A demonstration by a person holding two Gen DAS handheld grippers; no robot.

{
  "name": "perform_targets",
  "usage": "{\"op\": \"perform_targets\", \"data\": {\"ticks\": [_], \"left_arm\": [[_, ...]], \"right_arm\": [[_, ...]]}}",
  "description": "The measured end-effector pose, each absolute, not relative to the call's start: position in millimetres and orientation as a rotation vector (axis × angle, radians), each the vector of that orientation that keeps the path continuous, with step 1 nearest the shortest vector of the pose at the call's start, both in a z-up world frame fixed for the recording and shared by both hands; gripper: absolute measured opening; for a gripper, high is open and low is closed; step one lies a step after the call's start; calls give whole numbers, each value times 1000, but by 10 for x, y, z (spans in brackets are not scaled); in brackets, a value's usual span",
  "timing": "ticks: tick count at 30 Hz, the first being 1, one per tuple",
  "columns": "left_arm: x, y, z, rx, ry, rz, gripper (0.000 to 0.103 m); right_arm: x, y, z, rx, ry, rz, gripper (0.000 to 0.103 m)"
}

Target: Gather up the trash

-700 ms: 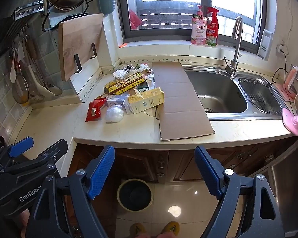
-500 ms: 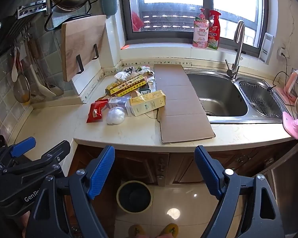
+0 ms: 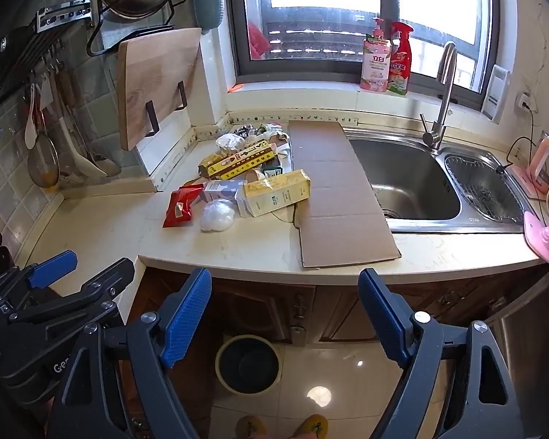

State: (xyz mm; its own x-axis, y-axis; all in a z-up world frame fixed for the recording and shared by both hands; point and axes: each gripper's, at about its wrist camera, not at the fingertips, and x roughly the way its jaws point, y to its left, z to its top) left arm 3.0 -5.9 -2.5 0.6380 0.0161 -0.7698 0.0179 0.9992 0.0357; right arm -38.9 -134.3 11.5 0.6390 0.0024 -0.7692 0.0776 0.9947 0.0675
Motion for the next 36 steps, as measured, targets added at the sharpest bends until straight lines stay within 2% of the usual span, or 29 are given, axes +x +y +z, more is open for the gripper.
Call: {"op": "perform_targets", "data": {"ticks": [36], "left_arm": [[-72, -32, 9, 27, 869, -11, 70]], "right_arm": [[-467, -1353, 140, 108, 871, -45, 84]]}}
